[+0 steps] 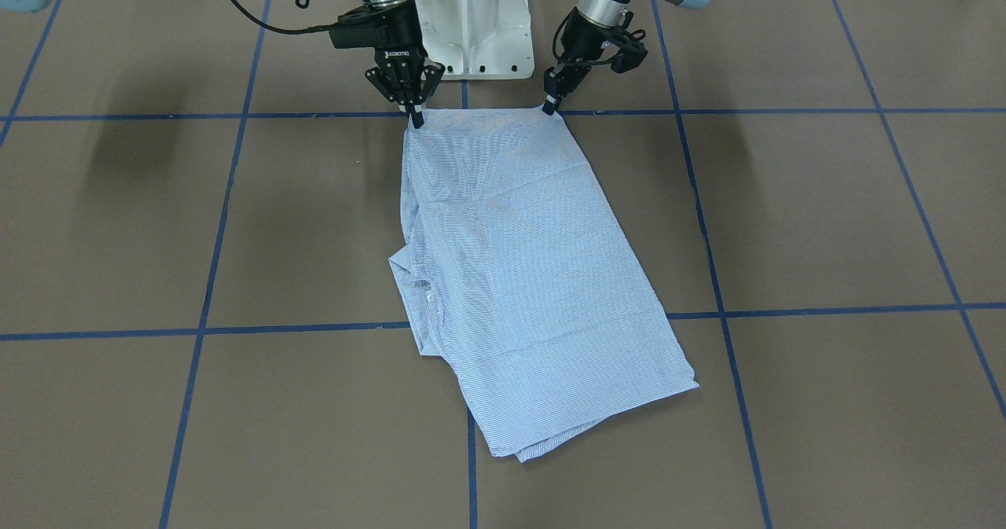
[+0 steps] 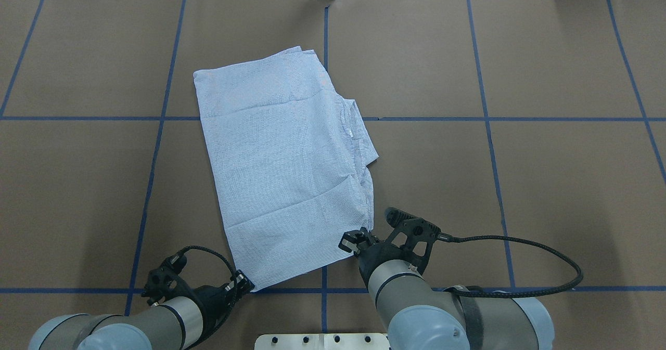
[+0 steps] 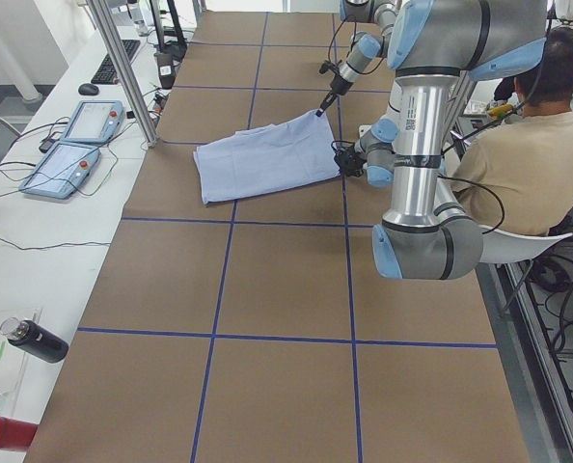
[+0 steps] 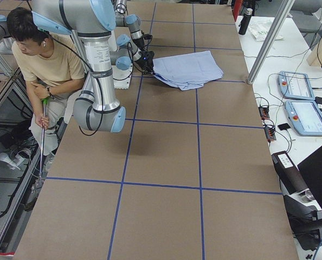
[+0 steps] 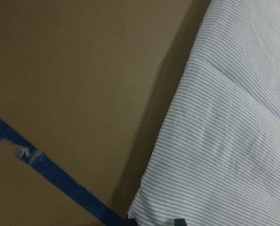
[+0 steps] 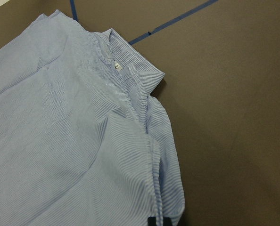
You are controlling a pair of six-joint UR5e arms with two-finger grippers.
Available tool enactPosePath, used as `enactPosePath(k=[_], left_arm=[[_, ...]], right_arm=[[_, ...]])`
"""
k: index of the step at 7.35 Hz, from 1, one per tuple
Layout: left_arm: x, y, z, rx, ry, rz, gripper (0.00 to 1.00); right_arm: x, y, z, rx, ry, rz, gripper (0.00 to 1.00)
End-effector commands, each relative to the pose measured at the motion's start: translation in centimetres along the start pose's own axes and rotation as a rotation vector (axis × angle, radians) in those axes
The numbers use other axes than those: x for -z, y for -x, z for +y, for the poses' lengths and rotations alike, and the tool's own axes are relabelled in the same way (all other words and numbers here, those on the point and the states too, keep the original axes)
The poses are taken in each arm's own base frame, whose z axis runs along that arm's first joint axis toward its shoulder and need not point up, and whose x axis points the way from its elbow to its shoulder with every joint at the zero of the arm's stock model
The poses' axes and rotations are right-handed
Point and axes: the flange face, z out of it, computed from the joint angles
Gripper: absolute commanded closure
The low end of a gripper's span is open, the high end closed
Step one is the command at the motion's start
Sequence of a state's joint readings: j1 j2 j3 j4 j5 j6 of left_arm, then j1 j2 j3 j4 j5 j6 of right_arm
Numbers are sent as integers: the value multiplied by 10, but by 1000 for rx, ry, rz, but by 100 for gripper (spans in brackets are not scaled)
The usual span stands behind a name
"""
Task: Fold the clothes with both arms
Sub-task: 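Grasp the shirt's near edge with both grippers and lift it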
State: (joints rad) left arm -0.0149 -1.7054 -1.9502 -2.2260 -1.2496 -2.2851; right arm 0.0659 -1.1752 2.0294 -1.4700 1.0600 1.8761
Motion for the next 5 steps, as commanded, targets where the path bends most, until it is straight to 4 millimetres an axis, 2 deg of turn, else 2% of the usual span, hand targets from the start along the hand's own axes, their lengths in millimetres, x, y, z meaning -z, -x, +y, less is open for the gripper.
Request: enactPosePath(k=[1, 2, 3, 4, 5], left_arm=[[24, -20, 4, 17, 32, 43, 100], [69, -48, 5, 36, 82, 102, 100], [119, -74, 9, 39, 116, 133, 100], [165, -94, 13, 50, 174, 141, 100], [197, -108, 11, 55, 214, 148, 100]], right_arm=[[7, -3, -5, -3, 5, -6, 100], [35, -22, -9, 1, 35, -23, 100], [73, -29, -9, 27, 64, -21, 100], [123, -27, -10, 16, 108, -21, 100], [159, -29, -15, 25, 129, -18, 100]])
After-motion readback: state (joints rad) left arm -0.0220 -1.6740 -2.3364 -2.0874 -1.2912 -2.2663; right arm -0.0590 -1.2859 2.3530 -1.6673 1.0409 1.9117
